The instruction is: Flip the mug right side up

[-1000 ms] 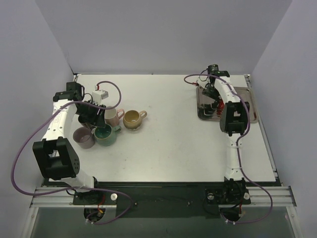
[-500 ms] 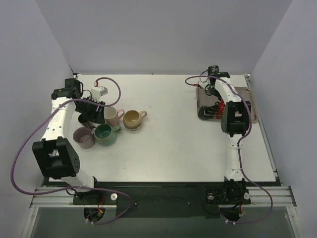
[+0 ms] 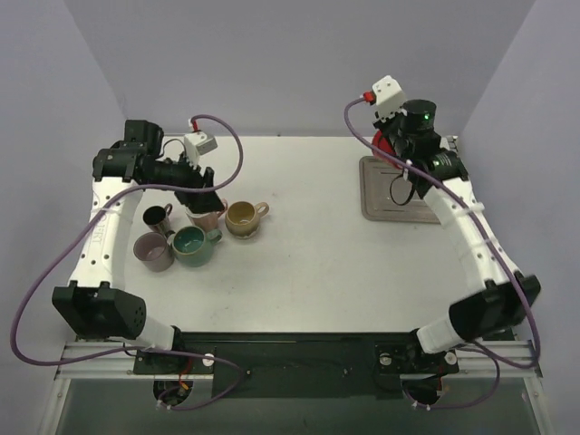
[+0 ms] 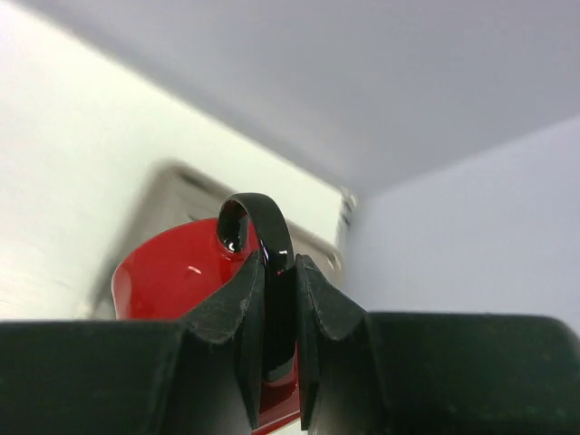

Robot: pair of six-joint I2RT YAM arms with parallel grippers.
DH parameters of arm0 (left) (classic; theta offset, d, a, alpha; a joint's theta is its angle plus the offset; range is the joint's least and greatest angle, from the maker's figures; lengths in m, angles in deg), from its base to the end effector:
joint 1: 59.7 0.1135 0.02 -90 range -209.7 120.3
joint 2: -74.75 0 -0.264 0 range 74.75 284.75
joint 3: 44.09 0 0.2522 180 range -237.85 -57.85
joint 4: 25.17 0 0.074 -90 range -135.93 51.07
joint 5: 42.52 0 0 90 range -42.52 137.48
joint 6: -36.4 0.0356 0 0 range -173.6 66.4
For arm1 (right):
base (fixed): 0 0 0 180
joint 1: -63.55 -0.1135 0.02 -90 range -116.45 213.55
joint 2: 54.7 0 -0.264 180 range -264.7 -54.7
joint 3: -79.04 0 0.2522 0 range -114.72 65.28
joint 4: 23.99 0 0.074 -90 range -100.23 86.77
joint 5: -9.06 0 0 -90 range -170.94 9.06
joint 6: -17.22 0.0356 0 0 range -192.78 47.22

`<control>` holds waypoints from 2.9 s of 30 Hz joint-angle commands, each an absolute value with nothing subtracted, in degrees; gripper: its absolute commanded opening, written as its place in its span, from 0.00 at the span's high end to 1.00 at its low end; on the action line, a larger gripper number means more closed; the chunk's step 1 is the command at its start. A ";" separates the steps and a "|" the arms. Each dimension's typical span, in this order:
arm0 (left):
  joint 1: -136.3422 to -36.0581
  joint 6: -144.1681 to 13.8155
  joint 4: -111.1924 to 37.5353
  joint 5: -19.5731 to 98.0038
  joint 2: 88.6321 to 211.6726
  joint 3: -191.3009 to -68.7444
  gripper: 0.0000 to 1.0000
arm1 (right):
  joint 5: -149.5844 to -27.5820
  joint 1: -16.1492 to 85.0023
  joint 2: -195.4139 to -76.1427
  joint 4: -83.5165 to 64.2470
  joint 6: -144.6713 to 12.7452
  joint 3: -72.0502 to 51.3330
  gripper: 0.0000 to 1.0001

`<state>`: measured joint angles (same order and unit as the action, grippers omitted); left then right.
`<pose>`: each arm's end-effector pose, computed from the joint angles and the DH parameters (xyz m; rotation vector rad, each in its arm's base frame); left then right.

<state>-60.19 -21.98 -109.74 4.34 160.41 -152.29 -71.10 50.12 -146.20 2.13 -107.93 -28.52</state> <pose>0.2796 -0.0267 0.3851 0.8837 2.2232 -0.7476 0.3678 0.0816 0.4281 -0.6077 1.6550 -0.4264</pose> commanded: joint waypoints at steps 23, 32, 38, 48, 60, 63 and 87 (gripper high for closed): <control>-81.93 -62.82 -72.77 -16.85 146.64 -146.19 0.18 | -79.19 9.24 -119.29 -40.99 -68.64 -4.25 1.00; -83.34 -57.61 -76.52 -9.09 145.50 -146.00 1.00 | -78.04 11.78 -122.28 -33.91 -68.56 -4.94 0.96; -92.02 -42.11 -93.14 28.43 148.57 -139.53 1.00 | -62.87 15.30 -119.13 -15.87 -68.38 -1.62 0.09; -98.11 -36.55 -86.93 40.44 156.56 -123.96 1.00 | -46.49 23.73 -111.22 -5.05 -61.80 13.84 0.07; -96.62 -33.73 -77.08 40.53 166.23 -117.27 1.00 | -48.86 31.03 -103.13 -4.87 -59.77 23.26 0.07; -96.61 -33.12 -78.92 39.75 167.03 -118.75 0.74 | -50.26 32.52 -101.72 -4.69 -60.03 24.05 0.07; -69.37 -52.45 -35.92 62.76 122.67 -94.00 0.10 | -48.25 44.04 -95.83 -22.79 -58.54 45.41 0.06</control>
<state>-69.74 -45.63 -56.01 50.96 127.74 -104.68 -52.04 43.72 -97.11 -16.03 -59.65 42.90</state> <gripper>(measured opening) 0.896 0.940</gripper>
